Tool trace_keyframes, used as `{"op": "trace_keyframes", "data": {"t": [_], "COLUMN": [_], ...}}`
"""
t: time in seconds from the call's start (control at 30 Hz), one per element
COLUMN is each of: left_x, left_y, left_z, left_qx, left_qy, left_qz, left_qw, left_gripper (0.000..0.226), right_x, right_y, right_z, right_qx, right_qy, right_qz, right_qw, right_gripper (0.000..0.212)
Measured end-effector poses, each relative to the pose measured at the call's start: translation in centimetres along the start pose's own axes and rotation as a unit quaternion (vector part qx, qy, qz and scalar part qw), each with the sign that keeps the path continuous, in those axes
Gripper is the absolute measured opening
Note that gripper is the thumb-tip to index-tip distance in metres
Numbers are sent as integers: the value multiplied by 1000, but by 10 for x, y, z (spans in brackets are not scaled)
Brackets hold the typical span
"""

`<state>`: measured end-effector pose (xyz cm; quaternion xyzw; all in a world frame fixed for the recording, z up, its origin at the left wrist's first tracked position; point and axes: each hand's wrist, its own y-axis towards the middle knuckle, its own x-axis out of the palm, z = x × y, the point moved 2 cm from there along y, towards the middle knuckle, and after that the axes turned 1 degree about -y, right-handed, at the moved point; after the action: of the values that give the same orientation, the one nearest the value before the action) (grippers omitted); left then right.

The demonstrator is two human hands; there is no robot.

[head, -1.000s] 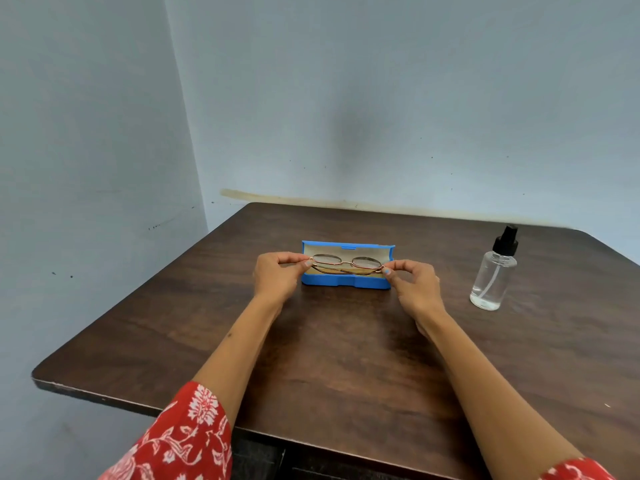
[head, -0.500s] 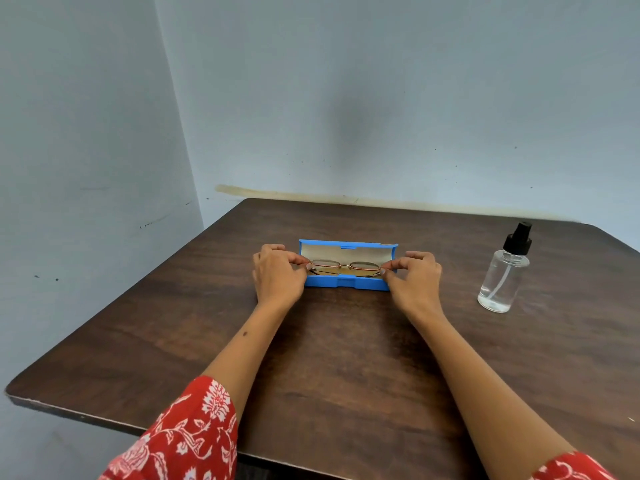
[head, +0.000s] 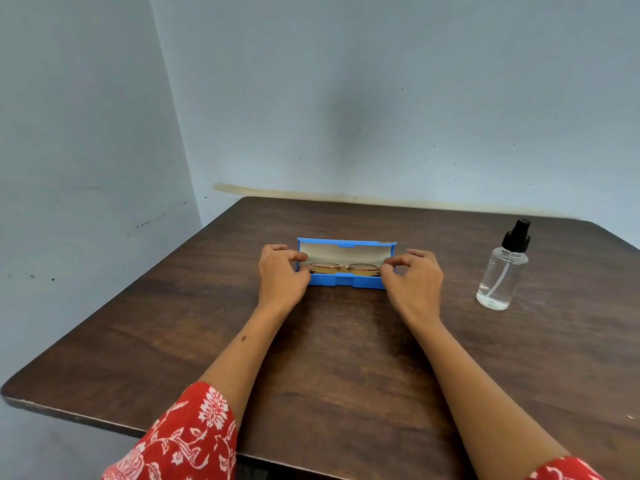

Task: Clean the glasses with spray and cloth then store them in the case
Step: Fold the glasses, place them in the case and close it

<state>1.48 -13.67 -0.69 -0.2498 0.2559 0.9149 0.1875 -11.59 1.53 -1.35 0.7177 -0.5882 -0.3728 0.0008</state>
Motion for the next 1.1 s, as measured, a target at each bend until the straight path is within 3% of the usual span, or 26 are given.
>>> {"op": "trace_keyframes", "data": {"t": [0.13, 0.3, 0.5, 0.67, 1.1], "left_x": [-2, -2, 12, 21, 58], "left_y": [-1, 2, 12, 5, -23], "left_z": [-1, -2, 8, 24, 57], "left_qx": [-21, -160, -199, -184, -157], "left_qy": [-62, -224, -276, -294, -301], "left_qz": [20, 76, 7, -5, -25], "left_qw": [998, 958, 940, 938, 940], "left_gripper": [30, 30, 71, 71, 64], "right_x": [-5, 4, 16, 19, -21], "right_y": [-1, 2, 5, 5, 6], "right_z": [-2, -1, -3, -8, 21], "right_qx": [30, 97, 88, 83, 126], "right_qy": [57, 138, 150, 133, 123], "right_qz": [56, 28, -43, -65, 16], "right_qw": [996, 985, 984, 985, 984], "right_gripper": [22, 45, 77, 72, 69]}}
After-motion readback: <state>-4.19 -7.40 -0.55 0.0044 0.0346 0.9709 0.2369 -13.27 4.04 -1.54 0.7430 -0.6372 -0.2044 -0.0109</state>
